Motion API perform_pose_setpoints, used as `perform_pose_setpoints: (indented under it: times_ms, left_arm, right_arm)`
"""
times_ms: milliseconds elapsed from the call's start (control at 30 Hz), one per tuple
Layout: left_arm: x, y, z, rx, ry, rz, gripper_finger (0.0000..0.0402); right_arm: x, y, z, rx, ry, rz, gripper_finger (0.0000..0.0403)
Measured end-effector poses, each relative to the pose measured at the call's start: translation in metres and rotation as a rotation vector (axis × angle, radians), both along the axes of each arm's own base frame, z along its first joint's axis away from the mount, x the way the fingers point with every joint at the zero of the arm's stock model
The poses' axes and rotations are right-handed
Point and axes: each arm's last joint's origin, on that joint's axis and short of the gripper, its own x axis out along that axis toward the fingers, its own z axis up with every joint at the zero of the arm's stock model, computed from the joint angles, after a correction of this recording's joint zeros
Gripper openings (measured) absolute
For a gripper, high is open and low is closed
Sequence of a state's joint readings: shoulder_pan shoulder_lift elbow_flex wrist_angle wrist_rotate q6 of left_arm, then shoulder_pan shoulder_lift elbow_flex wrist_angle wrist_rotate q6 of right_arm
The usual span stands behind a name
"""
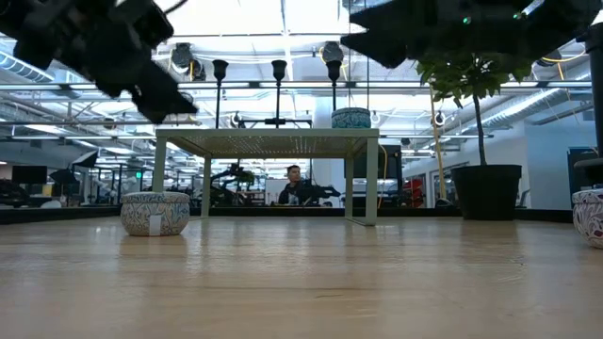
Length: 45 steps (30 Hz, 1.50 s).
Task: Pick & Place candle stick holders
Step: Put the blue orange scented candle on the shelf aligned with the blue white scented candle
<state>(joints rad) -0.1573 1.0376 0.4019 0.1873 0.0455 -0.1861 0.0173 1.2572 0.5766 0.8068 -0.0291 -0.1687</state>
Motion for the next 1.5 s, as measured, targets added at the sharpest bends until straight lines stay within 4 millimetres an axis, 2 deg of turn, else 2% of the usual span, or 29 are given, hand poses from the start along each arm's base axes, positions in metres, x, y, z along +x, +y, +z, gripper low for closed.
perform_pose_setpoints:
  times_ms: [233,433,600,700,1000,1167,1500]
  left_arm:
    - [0.012,-0.006,-0.023,0.095,0.078,0.141,0.0318]
    - [0.010,-0.018,-0.033,0.100,0.147,0.048,0.0375]
    - [0.005,-0.023,-0.040,0.126,0.215,0.055,0.0398]
    - [0.005,-0.022,-0.045,0.122,0.247,0.114,0.0399]
    - [0.011,-0.023,-0.072,0.147,0.361,0.150,0.0399]
    - [0.014,-0.023,-0.081,0.169,0.374,0.183,0.0395]
    - [0.020,-0.025,-0.078,0.103,0.310,0.198,0.0312]
  right_arm:
    - [-0.001,0.021,-0.001,0.000,0.012,0.059,0.0341]
    - [-0.002,0.028,-0.010,-0.009,0.101,0.033,0.0341]
    - [-0.003,0.031,-0.013,-0.014,0.131,0.048,0.0341]
    - [-0.003,0.033,-0.013,-0.014,0.131,0.055,0.0339]
    - [-0.003,0.034,-0.013,-0.014,0.131,0.058,0.0337]
    - [-0.003,0.034,-0.013,-0.014,0.131,0.058,0.0336]
    - [-0.003,0.034,-0.013,-0.014,0.131,0.058,0.0336]
